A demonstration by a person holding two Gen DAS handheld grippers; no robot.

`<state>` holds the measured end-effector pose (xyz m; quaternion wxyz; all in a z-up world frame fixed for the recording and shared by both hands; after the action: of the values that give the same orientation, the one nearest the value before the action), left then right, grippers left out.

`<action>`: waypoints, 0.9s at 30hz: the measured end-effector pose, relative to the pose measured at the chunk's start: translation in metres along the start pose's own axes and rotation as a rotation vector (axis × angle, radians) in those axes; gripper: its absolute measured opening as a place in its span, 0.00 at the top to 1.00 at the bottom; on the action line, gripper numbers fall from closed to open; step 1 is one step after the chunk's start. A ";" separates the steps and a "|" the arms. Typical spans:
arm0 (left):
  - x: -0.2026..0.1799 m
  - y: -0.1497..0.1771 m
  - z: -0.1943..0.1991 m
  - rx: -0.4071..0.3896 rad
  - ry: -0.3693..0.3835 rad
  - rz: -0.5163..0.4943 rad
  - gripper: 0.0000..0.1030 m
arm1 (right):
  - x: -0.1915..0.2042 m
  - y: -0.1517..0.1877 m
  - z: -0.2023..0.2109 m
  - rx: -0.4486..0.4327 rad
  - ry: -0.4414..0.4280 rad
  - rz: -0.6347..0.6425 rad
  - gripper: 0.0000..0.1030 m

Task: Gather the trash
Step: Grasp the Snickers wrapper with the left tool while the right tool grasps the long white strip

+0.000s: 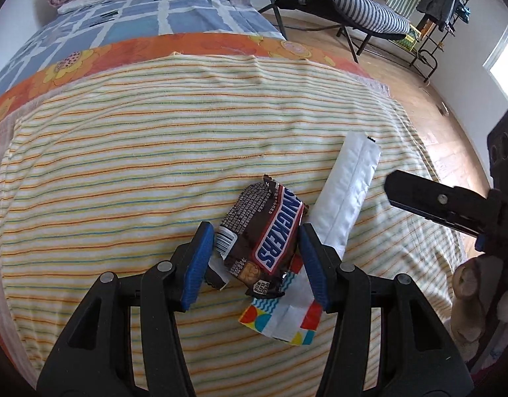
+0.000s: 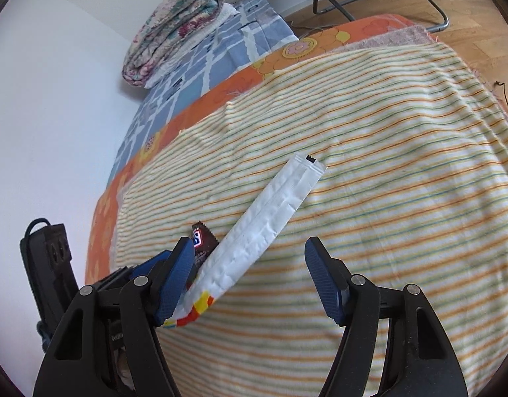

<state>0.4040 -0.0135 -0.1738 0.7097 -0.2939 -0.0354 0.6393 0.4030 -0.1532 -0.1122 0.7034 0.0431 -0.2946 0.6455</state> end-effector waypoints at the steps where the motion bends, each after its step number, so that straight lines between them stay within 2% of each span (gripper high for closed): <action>1: 0.000 -0.001 0.000 -0.002 -0.003 -0.001 0.47 | 0.001 -0.001 -0.004 0.004 0.002 -0.001 0.37; 4: -0.003 0.000 -0.002 -0.005 -0.013 -0.026 0.47 | 0.004 -0.004 -0.013 0.008 0.008 -0.007 0.39; 6: -0.005 0.001 -0.003 -0.006 -0.010 -0.039 0.52 | 0.006 -0.005 -0.017 0.003 0.011 -0.008 0.41; 8: -0.007 0.002 -0.002 -0.010 -0.013 -0.053 0.52 | 0.009 -0.007 -0.022 -0.005 0.032 0.005 0.49; 10: -0.007 0.003 -0.002 -0.011 -0.015 -0.062 0.54 | 0.011 -0.008 -0.027 -0.008 0.050 0.014 0.67; 12: -0.007 0.004 -0.002 -0.011 -0.025 -0.069 0.58 | 0.011 -0.009 -0.030 -0.005 0.054 0.011 0.79; 15: -0.008 0.003 -0.001 -0.015 -0.023 -0.069 0.65 | 0.011 -0.008 -0.027 -0.017 0.051 0.021 0.89; 16: -0.009 0.002 -0.001 -0.017 -0.020 -0.068 0.69 | 0.012 -0.009 -0.025 -0.025 0.055 0.032 0.91; 21: -0.009 0.002 0.003 -0.037 -0.026 -0.060 0.69 | 0.013 -0.010 -0.010 -0.066 0.079 0.084 0.94; 27: -0.011 0.005 0.008 -0.043 -0.040 -0.069 0.87 | 0.009 -0.007 0.006 -0.082 0.081 0.105 0.95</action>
<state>0.3944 -0.0210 -0.1660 0.7242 -0.2947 -0.0733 0.6191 0.4068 -0.1491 -0.1007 0.6810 -0.0276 -0.2937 0.6703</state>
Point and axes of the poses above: each gripper's, at about its wrist camera, not at the fingertips, and z roughly against the way its jaws point, x to its left, y to its underside, the point moved 4 cm from there along -z, roughly the way its jaws point, and after that the axes turned 8 degrees about y, right-handed, at the moved point
